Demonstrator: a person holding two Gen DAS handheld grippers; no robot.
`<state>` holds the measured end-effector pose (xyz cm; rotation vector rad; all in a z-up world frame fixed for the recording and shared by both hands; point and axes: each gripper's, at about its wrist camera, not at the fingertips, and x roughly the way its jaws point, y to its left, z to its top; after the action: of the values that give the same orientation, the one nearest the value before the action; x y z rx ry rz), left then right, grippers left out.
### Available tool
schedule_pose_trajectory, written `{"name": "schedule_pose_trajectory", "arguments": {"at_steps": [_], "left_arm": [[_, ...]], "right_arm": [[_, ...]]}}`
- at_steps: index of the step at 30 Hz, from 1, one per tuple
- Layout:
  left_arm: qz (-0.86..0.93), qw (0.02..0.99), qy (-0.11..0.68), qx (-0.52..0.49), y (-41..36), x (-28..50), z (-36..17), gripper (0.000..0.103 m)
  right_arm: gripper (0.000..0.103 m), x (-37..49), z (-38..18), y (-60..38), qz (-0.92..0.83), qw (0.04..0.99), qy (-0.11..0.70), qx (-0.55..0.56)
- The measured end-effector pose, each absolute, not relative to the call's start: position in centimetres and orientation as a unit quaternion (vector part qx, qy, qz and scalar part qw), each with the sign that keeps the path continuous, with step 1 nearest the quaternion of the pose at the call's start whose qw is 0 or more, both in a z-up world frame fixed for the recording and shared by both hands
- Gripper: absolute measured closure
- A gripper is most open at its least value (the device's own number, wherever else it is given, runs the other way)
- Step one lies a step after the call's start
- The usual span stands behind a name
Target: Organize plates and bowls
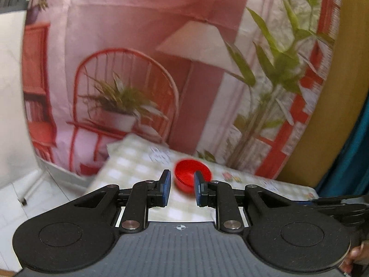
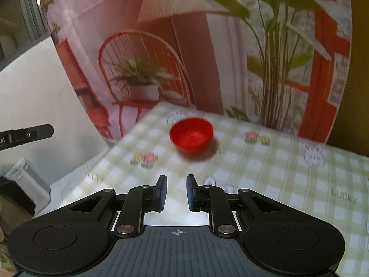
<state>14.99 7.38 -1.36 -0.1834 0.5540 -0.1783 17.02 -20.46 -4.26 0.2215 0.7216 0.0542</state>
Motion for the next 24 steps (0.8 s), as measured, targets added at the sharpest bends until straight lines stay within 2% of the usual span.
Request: {"name": "schedule_pose_trajectory", "arguments": {"at_steps": [7, 12, 19, 24], "left_arm": [[-0.043, 0.965, 0.246, -0.082, 10.1, 19.2, 0.5, 0.080], [-0.015, 0.969, 0.230, -0.092, 12.1, 22.8, 0.8, 0.074], [-0.011, 0.965, 0.245, -0.090, 13.4, 27.9, -0.7, 0.074], [-0.049, 0.954, 0.281, -0.090, 12.0, 31.9, -4.2, 0.074]], "right_arm": [[0.083, 22.6, -2.2, -21.0, 0.022, 0.945, 0.311, 0.102], [0.083, 27.2, -2.0, -22.1, 0.007, 0.953, 0.289, 0.086], [0.083, 33.4, -5.8, -24.0, -0.014, 0.946, 0.313, 0.077], [0.083, 36.7, -9.9, -25.1, -0.021, 0.932, 0.349, 0.092]]}}
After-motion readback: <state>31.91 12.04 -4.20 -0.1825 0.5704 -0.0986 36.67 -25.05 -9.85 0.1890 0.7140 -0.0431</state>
